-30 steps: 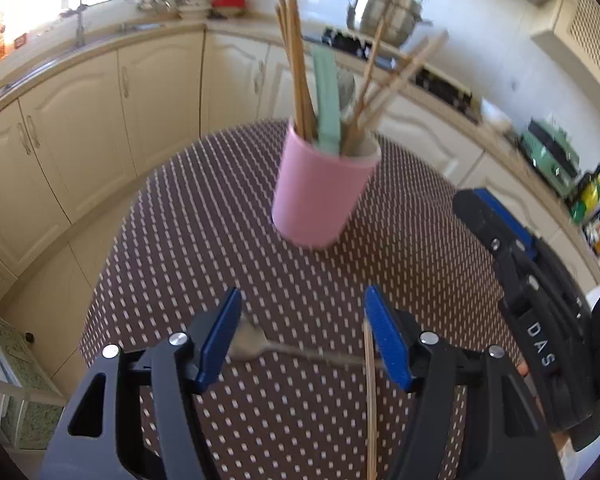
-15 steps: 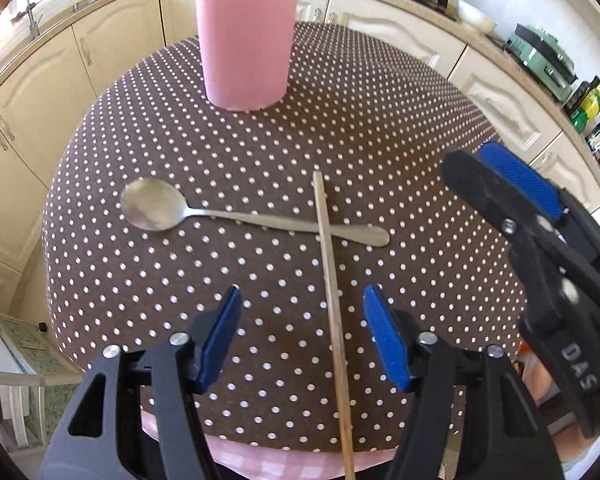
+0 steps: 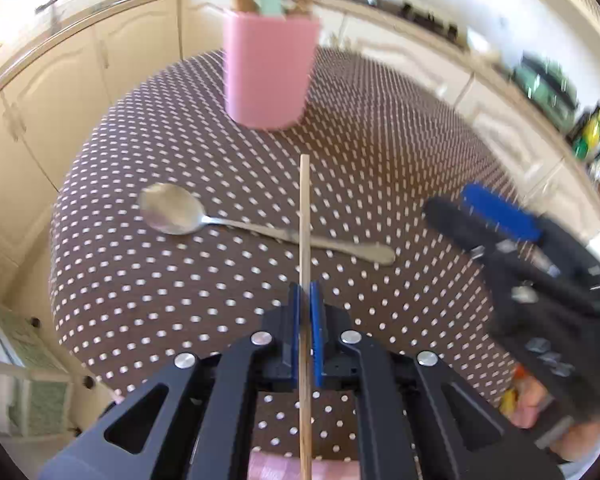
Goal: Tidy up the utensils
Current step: 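Grasp the metal spoon by its handle with the right tool while the left tool holds the chopstick, then lift the spoon and chopstick and carry both above the pink cup, then insert the chopstick into the pink cup and open the left tool while the right tool holds the spoon, then lower the spoon handle-first into the pink cup and open the right tool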
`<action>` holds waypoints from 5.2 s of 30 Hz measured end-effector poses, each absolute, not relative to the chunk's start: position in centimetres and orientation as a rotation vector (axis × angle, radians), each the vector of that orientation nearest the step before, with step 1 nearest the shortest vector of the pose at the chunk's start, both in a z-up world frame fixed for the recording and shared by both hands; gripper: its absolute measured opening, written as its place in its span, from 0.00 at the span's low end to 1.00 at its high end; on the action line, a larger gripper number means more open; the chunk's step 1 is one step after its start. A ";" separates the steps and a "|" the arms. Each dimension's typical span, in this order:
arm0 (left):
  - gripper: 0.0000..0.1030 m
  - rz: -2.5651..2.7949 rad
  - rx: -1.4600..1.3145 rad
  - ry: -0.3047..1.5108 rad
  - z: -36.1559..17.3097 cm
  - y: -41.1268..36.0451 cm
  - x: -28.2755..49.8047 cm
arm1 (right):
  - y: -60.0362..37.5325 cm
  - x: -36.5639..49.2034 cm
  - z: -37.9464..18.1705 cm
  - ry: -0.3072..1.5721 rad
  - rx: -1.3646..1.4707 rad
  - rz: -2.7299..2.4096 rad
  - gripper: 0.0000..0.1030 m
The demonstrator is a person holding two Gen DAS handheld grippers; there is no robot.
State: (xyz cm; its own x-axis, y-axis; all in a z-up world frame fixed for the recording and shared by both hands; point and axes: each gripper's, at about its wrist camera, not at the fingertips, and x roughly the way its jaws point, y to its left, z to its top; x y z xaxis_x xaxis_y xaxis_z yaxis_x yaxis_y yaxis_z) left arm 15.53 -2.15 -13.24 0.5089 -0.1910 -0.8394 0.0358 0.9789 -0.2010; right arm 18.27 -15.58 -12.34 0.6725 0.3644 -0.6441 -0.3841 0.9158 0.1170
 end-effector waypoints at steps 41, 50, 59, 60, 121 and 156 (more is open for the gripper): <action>0.05 0.034 -0.442 0.904 -12.0 12.2 17.1 | 1.4 23.4 -16.2 1.027 -0.546 0.762 0.04; 0.05 -0.016 -0.416 0.843 -9.8 11.3 17.8 | -4.2 23.5 -14.3 0.913 -0.305 0.772 0.04; 0.05 -0.131 -0.370 0.749 -7.1 8.8 18.8 | -8.8 23.1 -11.6 0.777 -0.091 0.811 0.04; 0.05 -0.143 -0.371 0.744 -7.0 8.7 18.8 | -9.2 23.1 -11.4 0.768 -0.072 0.816 0.04; 0.40 -0.089 -0.162 0.286 0.8 3.3 28.9 | -14.0 30.1 0.4 0.368 0.104 0.652 0.04; 0.78 0.019 -0.155 0.396 -0.5 6.5 23.3 | -13.8 28.6 -2.9 0.457 0.095 0.501 0.49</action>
